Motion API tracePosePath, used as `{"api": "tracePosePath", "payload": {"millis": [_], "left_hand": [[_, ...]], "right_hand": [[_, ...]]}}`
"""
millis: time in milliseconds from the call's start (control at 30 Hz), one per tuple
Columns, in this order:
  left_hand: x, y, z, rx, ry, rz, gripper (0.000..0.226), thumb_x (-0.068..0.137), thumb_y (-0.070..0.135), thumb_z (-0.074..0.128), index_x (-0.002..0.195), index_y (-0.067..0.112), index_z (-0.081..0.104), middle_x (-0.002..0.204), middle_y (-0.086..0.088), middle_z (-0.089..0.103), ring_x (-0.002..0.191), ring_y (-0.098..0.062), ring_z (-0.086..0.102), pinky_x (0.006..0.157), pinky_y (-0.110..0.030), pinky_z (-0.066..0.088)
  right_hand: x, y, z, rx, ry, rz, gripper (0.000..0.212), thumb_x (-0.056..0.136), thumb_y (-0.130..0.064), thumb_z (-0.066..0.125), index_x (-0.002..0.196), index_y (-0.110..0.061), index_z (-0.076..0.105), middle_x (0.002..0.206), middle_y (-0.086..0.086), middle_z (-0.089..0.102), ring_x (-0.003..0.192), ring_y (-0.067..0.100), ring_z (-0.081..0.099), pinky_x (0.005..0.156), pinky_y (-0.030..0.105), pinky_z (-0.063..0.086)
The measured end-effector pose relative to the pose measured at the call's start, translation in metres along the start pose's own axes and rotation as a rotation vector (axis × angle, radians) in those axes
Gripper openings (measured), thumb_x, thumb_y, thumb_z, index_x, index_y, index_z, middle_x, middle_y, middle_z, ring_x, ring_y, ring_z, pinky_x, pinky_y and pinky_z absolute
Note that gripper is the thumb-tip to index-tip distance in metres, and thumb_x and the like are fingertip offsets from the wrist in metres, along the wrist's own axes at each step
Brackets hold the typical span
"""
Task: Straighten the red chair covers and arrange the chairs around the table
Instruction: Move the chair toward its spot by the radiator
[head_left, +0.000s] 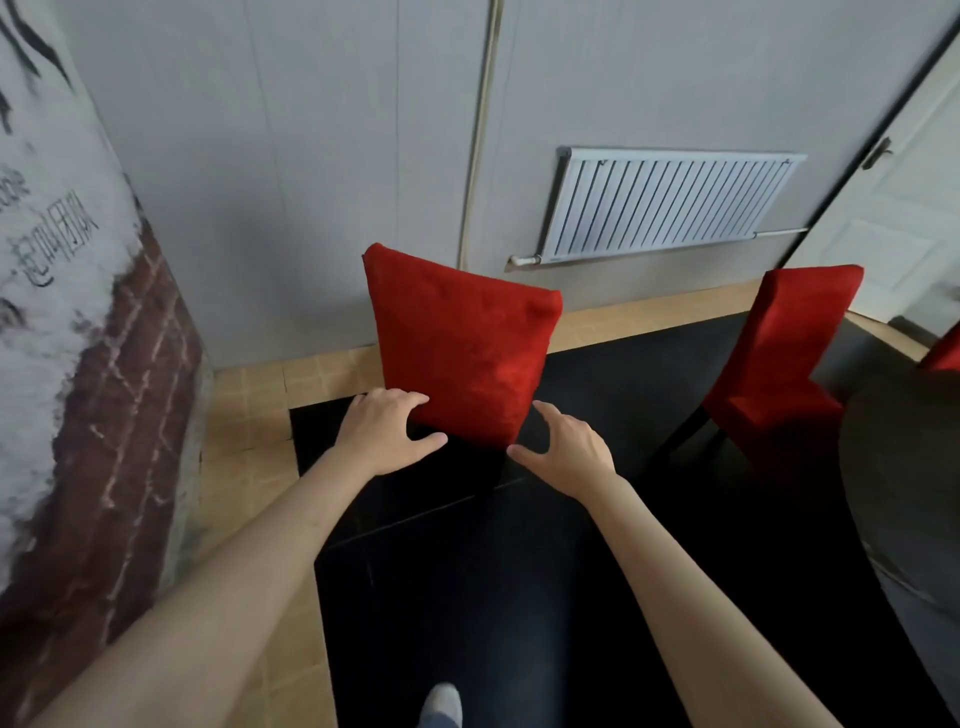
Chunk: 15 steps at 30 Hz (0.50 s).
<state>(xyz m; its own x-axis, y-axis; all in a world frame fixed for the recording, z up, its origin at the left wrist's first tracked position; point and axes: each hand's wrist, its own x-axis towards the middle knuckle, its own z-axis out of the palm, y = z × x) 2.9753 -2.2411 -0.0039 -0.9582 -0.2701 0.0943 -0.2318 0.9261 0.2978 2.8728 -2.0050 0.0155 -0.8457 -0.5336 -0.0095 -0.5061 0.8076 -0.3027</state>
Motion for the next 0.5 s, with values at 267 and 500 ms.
{"api": "tracePosePath", "payload": {"millis": [267, 500], "left_hand": [[0.12, -0.031, -0.002, -0.025, 0.019, -0.078, 0.075, 0.078, 0.069, 0.054, 0.138, 0.025, 0.048, 0.136, 0.004, 0.054, 0.127, -0.019, 0.047, 0.105, -0.037, 0.039], [0.216, -0.067, -0.003, -0.025, 0.076, -0.073, 0.073, 0.079, 0.066, 0.056, 0.137, 0.023, 0.048, 0.138, 0.0, 0.052, 0.128, -0.022, 0.046, 0.105, -0.039, 0.038]], "right_hand": [[0.142, -0.001, -0.01, 0.023, -0.008, -0.056, 0.082, 0.082, -0.06, 0.062, 0.148, -0.023, 0.031, 0.146, 0.004, 0.044, 0.127, 0.025, 0.048, 0.097, 0.045, 0.047], [0.244, -0.005, -0.001, -0.03, 0.022, -0.053, 0.087, 0.081, -0.06, 0.063, 0.151, -0.025, 0.025, 0.153, 0.006, 0.035, 0.139, 0.028, 0.034, 0.108, 0.047, 0.037]]}}
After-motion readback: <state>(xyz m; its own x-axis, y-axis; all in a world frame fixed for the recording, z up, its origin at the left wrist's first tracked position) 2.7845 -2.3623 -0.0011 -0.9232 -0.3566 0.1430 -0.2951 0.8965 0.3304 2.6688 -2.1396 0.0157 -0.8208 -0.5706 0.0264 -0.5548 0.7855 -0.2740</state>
